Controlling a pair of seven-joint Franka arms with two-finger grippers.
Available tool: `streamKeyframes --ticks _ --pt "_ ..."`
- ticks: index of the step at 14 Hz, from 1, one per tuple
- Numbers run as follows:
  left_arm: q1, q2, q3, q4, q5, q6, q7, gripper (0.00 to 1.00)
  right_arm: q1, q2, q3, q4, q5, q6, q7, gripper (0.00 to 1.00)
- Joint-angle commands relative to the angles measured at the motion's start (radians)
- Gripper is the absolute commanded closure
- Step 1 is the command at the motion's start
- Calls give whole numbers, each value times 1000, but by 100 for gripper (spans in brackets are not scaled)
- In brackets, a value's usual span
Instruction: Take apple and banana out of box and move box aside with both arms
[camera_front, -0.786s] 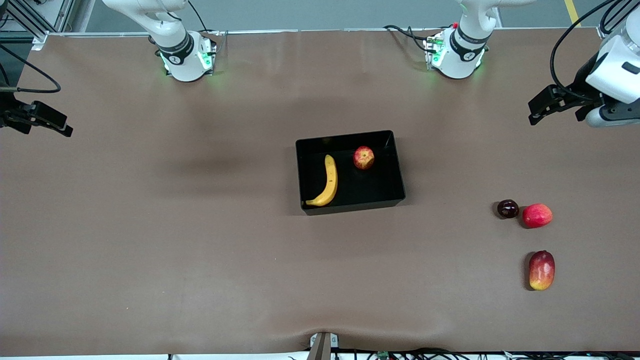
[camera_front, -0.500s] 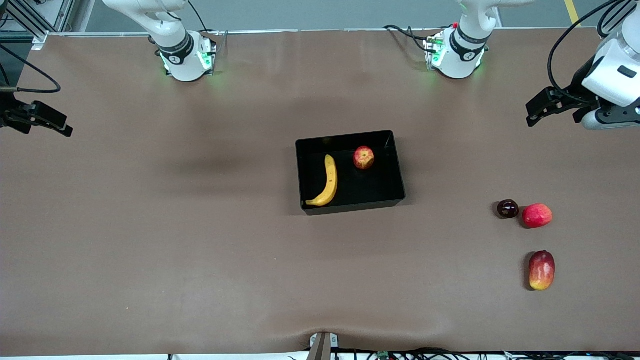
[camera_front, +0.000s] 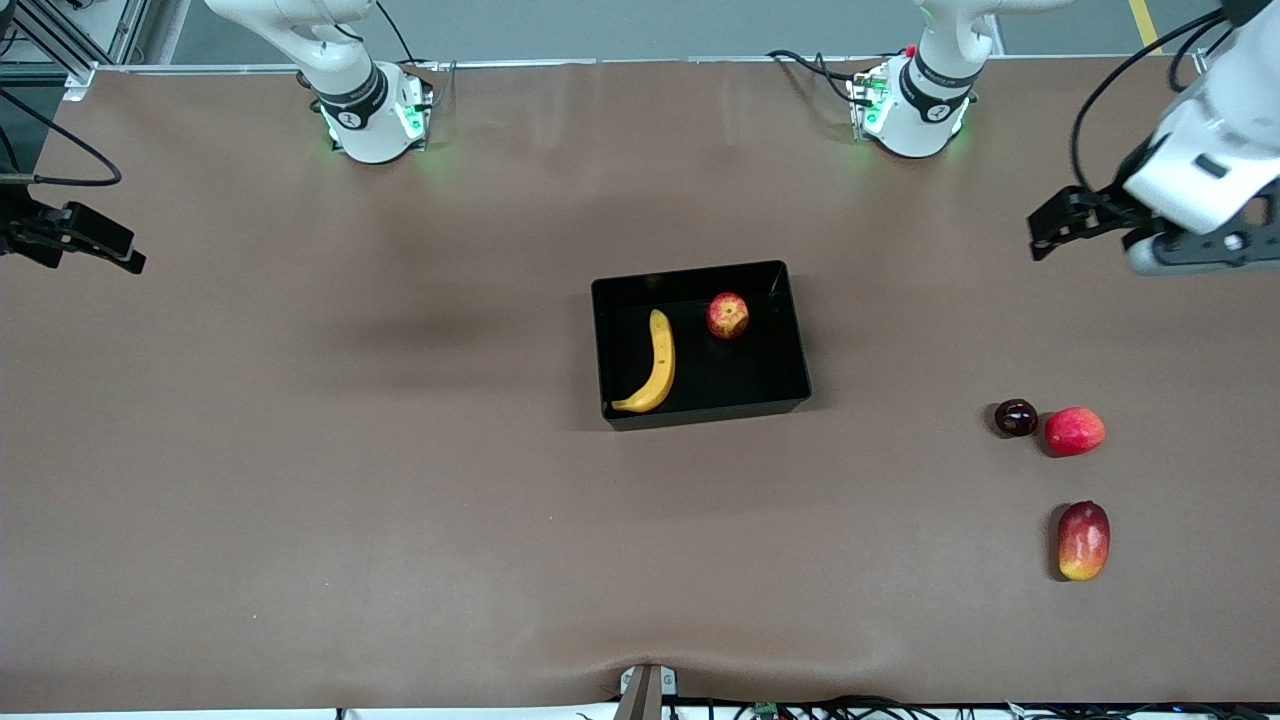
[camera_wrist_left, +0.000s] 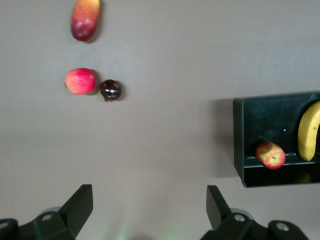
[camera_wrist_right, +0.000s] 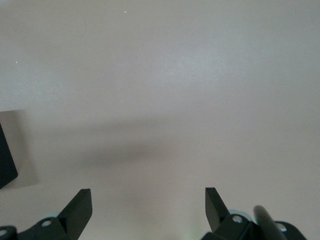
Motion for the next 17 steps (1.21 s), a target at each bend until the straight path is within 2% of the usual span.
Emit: streamKeyframes --ticks 1,5,9,12,17 --pt "2 34 -69 -22 9 63 -99 0 -15 14 9 15 -7 -7 -1 0" --pt "2 53 -184 -181 8 299 -365 0 -14 23 9 20 -7 -6 0 0" --pt "2 75 -290 -327 8 475 -563 0 -15 23 9 18 -7 -6 -1 0" --pt "-25 152 -353 -347 17 552 -728 0 -20 32 11 27 -7 -4 0 0" --pt "-132 304 -353 -350 29 667 -890 0 -35 60 9 28 -9 -4 -1 0"
